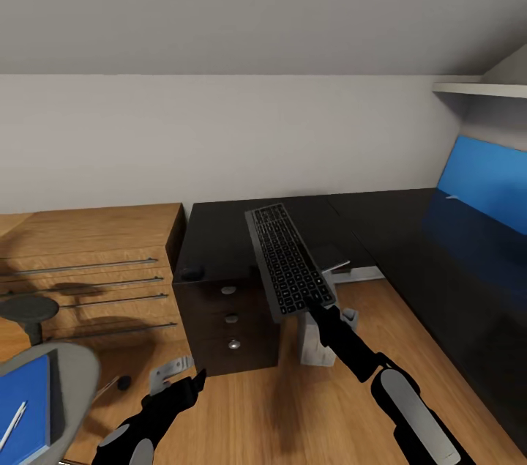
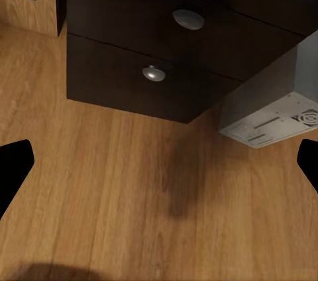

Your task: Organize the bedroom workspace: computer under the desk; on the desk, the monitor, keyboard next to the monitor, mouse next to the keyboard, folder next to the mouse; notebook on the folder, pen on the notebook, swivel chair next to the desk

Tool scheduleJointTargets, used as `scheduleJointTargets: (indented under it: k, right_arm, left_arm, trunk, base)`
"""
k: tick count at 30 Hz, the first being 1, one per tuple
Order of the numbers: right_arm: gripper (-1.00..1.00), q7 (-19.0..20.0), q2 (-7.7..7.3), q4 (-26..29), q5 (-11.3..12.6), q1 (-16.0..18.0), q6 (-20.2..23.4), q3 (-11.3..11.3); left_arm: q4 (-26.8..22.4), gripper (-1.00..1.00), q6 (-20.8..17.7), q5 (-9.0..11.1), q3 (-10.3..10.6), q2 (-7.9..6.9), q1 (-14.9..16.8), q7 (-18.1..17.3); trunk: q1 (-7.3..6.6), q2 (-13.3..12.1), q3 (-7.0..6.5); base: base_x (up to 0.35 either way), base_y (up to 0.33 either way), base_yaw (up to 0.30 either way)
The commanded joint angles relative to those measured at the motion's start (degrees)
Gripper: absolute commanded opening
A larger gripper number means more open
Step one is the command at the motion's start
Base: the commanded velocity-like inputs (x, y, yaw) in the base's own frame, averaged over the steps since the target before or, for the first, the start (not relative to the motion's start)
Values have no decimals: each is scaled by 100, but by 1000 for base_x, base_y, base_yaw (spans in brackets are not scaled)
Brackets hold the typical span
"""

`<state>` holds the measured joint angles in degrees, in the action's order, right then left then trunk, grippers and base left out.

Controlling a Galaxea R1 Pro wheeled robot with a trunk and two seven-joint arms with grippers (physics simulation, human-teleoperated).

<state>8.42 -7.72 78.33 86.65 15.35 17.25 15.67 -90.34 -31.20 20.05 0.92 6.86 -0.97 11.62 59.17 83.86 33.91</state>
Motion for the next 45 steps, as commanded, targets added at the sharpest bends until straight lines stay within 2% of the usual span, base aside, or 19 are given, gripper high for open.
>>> scheduleJointTargets:
  k: [1, 18, 31, 45]
  right_arm:
    - [-100, 13, -3, -3, 49, 0, 7, 9]
    - [-100, 2, 13, -81, 45, -5, 2, -1]
    - [-100, 10, 16, -209, 36, -5, -11, -20]
    - [-100, 10, 16, -210, 36, -5, -93, -42]
  left_arm:
    - [-9, 100, -17, 61, 5, 0, 0, 51]
    - [-3, 100, -9, 61, 10, -1, 0, 54]
    - [-1, 100, -15, 61, 11, -1, 0, 52]
    - [-1, 100, -16, 61, 14, -1, 0, 57]
  trunk:
    - [0, 3, 4]
    - [0, 3, 8]
    - [0, 3, 8]
    - [0, 3, 8]
  base:
    - [0, 0, 0]
    - [0, 30, -71]
    - [0, 138, -261]
    - [-60, 271, -275]
